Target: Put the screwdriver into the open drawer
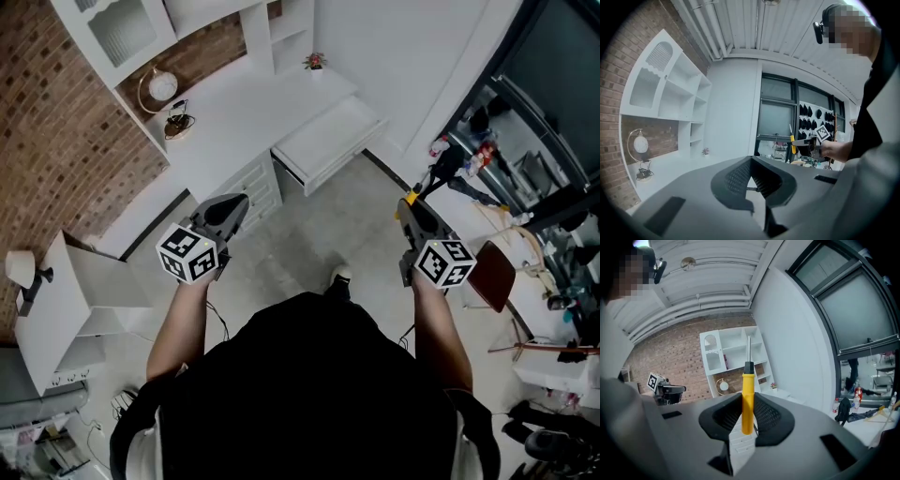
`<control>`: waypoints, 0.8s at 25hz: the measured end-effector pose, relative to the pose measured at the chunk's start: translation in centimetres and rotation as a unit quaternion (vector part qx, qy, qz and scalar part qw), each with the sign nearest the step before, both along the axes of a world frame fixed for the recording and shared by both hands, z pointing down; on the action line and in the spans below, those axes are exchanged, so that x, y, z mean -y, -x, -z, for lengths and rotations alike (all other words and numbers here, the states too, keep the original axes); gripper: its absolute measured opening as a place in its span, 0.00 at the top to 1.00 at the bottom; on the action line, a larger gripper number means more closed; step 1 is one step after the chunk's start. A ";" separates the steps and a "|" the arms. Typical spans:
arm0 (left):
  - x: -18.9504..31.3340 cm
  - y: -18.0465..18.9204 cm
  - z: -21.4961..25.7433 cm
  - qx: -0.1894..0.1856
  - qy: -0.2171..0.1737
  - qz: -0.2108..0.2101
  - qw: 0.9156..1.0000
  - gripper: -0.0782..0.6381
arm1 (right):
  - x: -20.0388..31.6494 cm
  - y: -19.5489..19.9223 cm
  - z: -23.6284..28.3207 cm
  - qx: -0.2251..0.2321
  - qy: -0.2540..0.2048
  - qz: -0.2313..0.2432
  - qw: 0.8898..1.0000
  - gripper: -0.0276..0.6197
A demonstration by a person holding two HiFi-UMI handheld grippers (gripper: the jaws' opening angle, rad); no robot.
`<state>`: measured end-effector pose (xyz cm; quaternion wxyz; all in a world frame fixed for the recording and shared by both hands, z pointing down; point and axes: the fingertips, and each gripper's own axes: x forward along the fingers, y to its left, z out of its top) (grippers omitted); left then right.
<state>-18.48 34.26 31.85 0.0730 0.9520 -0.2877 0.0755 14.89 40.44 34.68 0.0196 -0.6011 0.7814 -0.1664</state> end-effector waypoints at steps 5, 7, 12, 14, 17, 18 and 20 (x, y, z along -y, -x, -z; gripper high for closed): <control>2.4 -2.6 -0.9 0.006 0.011 -0.001 1.000 0.87 | 3.0 -2.3 -1.0 0.002 0.014 0.002 1.000 0.83; 3.4 -3.7 -1.1 0.007 0.014 -0.002 1.000 0.87 | 4.1 -3.2 -1.2 0.002 0.019 0.001 1.000 0.83; 5.6 -5.6 -2.2 0.009 0.026 -0.002 1.000 0.87 | 6.9 -4.8 -2.1 0.005 0.030 0.003 1.000 0.83; 6.8 -6.0 -2.4 0.009 0.028 0.001 1.000 0.87 | 8.1 -5.3 -2.2 0.002 0.032 0.006 0.999 0.83; 8.6 -6.7 -2.5 0.007 0.031 0.009 0.999 0.87 | 9.9 -6.3 -2.3 0.000 0.035 0.011 0.999 0.83; 9.2 -7.1 -2.5 0.007 0.031 0.011 0.999 0.87 | 10.4 -6.7 -2.4 0.000 0.038 0.012 0.999 0.83; 10.3 -7.7 -2.4 0.007 0.033 0.013 0.999 0.87 | 11.7 -7.3 -2.5 0.000 0.042 0.016 0.999 0.83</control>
